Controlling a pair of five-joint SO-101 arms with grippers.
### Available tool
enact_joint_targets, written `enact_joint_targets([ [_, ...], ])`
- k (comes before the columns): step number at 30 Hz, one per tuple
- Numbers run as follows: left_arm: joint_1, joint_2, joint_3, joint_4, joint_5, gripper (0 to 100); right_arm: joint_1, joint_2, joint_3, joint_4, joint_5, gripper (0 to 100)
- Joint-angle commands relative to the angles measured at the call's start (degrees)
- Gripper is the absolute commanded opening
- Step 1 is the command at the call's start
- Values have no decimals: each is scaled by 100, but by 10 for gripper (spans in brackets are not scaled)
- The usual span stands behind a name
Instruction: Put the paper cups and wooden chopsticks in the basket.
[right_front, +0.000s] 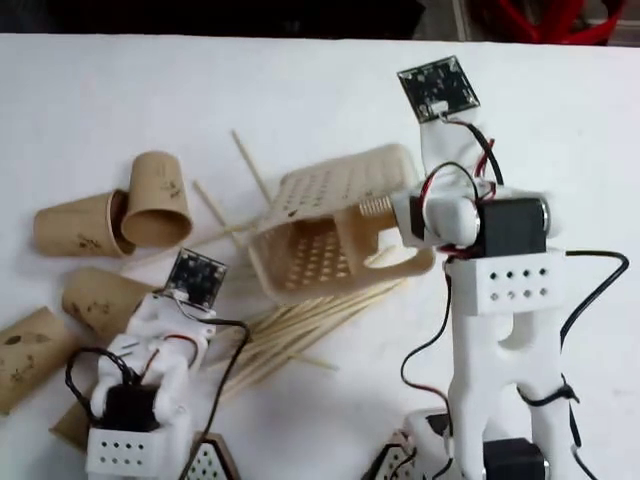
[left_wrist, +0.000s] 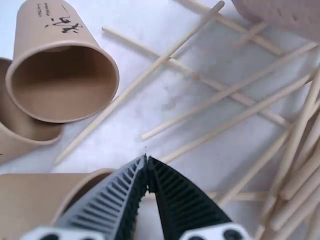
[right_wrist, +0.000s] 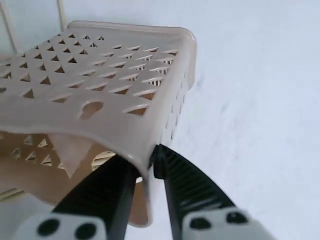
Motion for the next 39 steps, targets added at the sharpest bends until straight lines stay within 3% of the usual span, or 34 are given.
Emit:
enact_joint_targets([
  [1,40,-40,-44,-132,-53,24,75,215,-484,31,-53,19],
  [11,40,-40,-44,-132,-53,24,919,2352,-2057,119,-431,19],
  [21,40,-40,-44,-132,-53,24,936,3802,-3684,365,-404,20],
  [33,40,-40,-44,-132,-53,24,558,3943,-5099,646,-387,25],
  [39,31,-40,-53,-132,-53,24,277,3609,-5178,655,-387,133],
])
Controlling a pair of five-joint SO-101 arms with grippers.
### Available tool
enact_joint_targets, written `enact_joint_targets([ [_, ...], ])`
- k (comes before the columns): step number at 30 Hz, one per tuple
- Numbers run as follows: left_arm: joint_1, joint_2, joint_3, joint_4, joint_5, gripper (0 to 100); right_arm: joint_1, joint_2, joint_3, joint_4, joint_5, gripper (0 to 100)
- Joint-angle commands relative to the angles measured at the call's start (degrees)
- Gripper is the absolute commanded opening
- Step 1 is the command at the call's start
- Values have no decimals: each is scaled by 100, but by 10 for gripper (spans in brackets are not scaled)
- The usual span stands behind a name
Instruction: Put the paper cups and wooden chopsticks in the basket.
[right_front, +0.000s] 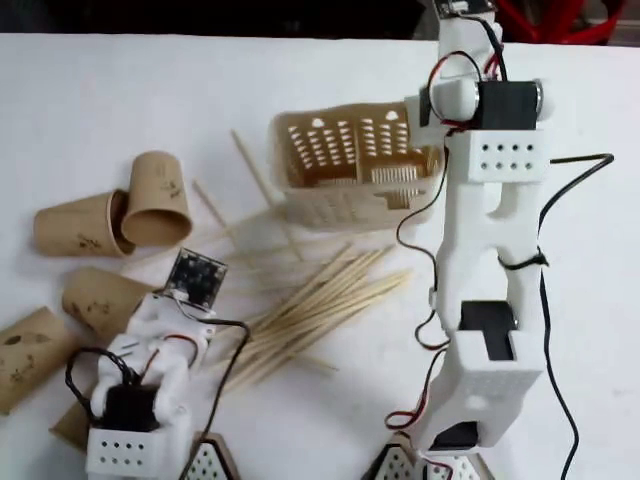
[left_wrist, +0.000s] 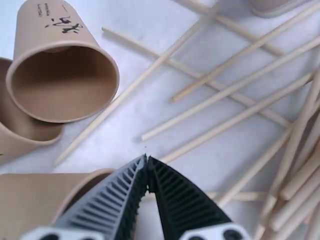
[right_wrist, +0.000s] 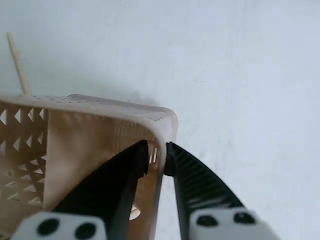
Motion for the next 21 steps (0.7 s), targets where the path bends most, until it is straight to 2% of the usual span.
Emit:
enact_joint_targets([
  [1,31,-40,-53,-132,-53,24,-163,-444,-264,31,-18,138],
  [7,31,-40,-53,-132,-53,24,-119,-444,-176,22,0,138],
  [12,31,-40,-53,-132,-53,24,-119,-488,-167,40,510,138],
  [16,31,-40,-53,-132,-53,24,-171,-576,-141,48,554,137],
  [21,22,-40,-114,-132,-53,24,-699,-1068,387,48,554,137],
])
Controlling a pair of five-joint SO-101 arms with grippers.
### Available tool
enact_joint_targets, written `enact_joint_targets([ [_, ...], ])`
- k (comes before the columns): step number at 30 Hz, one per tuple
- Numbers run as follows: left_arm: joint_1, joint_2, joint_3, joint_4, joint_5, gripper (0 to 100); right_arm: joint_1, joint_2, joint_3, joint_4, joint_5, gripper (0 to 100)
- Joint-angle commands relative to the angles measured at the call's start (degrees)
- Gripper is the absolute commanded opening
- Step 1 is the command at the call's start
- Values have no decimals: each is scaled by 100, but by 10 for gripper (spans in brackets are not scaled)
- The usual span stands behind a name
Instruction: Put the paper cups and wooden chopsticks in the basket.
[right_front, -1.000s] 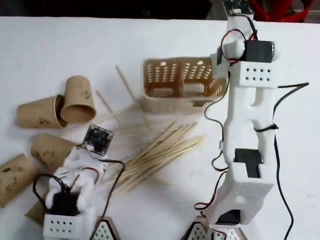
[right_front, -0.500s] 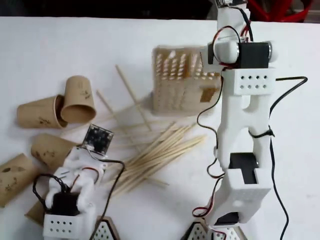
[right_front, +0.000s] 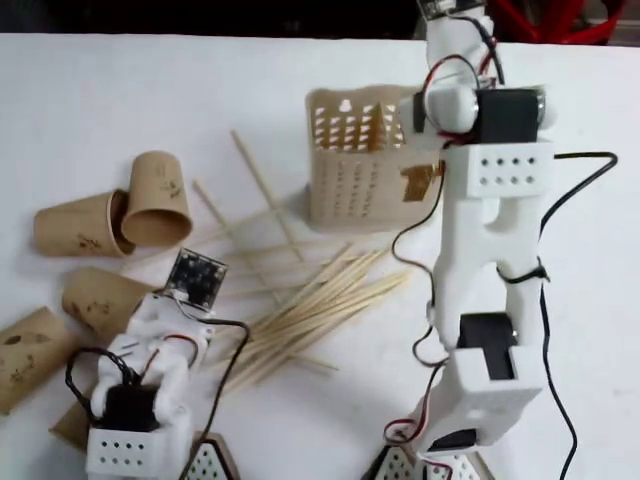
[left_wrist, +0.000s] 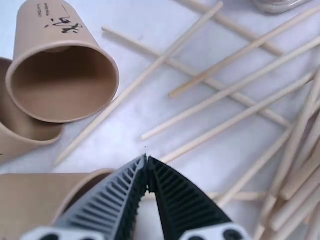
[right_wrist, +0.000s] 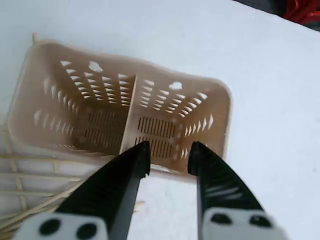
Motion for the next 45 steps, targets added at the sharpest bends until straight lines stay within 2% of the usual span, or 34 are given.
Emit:
enact_joint_targets([
  [1,22,-40,-167,-123,-53,24,-558,-708,281,48,53,137],
  [6,-532,-40,-378,-123,-9,24,-1648,-1314,897,22,53,138],
  [11,-1068,-40,-659,-79,9,24,-2316,-1262,1046,13,53,138],
  [20,-2281,-40,-1644,-79,774,24,-2756,-1138,1046,22,35,138],
  [28,-2440,-40,-2444,53,923,27,-2879,-1182,1336,22,44,138],
  [34,-2413,-13,-3182,1064,229,217,-2756,-1182,1943,13,35,138],
  [41,-2413,127,-3376,1653,-1284,203,-2387,-1182,2119,13,0,139],
  [45,-2413,1121,-3332,1662,-1802,205,-2185,-1182,2127,13,0,139],
])
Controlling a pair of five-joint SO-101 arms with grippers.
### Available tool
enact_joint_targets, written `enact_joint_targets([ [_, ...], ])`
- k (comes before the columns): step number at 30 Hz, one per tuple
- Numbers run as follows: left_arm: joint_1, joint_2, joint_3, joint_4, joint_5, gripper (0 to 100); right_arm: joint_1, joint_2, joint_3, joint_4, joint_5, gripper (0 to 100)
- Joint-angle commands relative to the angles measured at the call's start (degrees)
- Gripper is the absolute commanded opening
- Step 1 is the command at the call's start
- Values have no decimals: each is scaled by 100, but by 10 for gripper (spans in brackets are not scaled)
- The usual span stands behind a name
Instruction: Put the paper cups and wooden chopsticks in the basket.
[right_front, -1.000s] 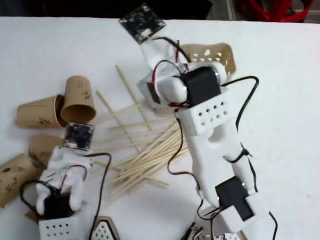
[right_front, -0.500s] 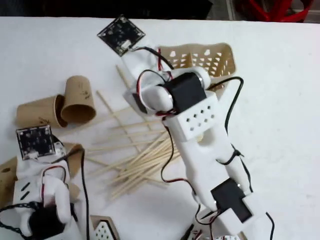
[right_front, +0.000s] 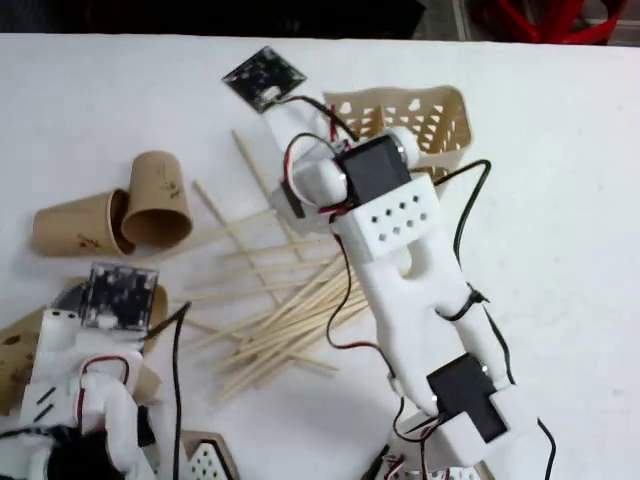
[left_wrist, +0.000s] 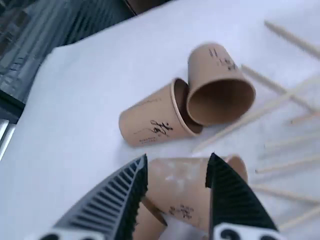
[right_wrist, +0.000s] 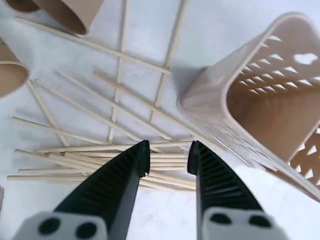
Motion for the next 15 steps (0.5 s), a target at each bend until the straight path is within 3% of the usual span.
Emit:
enact_joint_targets([
  [1,-22,1095,-229,0,-440,214,198,-127,-26,13,0,139],
  [8,57,2905,-519,-466,-545,238,251,-127,-26,22,0,139],
  [15,233,3284,-62,-1055,-545,237,303,-127,44,31,0,139],
])
